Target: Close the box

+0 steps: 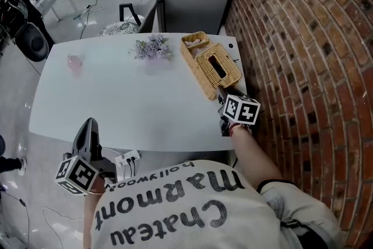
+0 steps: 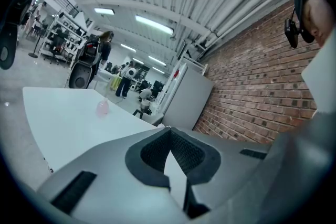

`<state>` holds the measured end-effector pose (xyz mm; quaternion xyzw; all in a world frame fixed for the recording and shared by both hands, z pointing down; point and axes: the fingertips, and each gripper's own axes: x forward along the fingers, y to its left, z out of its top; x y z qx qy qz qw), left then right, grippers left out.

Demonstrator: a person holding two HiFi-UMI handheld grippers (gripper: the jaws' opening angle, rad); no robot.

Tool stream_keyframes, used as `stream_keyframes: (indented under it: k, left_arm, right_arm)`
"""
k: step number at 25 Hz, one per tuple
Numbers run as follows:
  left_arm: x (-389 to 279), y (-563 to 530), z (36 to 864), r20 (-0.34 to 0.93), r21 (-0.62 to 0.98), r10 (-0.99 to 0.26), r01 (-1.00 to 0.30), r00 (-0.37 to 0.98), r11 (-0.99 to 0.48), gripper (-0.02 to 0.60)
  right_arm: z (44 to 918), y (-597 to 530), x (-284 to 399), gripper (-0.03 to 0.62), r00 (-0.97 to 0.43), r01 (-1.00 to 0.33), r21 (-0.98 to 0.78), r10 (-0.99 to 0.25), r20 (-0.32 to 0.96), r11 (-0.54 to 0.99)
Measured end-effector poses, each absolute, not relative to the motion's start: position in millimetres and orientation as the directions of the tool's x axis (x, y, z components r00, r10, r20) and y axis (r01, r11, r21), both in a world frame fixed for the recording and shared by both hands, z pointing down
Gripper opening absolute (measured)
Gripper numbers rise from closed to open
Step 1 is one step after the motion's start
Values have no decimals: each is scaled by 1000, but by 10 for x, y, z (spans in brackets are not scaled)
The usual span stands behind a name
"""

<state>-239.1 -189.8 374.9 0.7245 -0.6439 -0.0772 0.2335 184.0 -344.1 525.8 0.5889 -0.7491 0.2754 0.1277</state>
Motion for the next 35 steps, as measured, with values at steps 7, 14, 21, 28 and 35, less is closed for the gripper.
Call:
stream_keyframes:
  k: [7, 14, 21, 28, 35]
  left_arm:
    - [-2375, -1922, 3761, 187, 439, -970, -896, 158, -62, 2]
    - [-2375, -1935, 3769, 188, 439, -969, -896, 158, -61, 2]
    - [-2384, -1950, 3778, 193, 440, -969, -896, 152, -53, 2]
    - [-2403, -1963, 3790, 188, 439, -969, -896, 158, -61, 2]
    - [-2423, -1987, 3801, 189, 445, -970, -894, 156, -57, 2]
  right_arm:
    - [5268, -3452, 1868, 163, -233, -960, -256, -826, 513, 111]
    - [5301, -3457, 1900, 163, -204, -957, -284, -838, 507, 61]
    - [5337, -3471, 1962, 161, -172, -936, -352, -841, 513, -24]
    - [5356, -3478, 1959, 161, -165, -928, -370, -842, 514, -44]
    - [5382, -3490, 1973, 163, -162, -913, -401, -841, 517, -71]
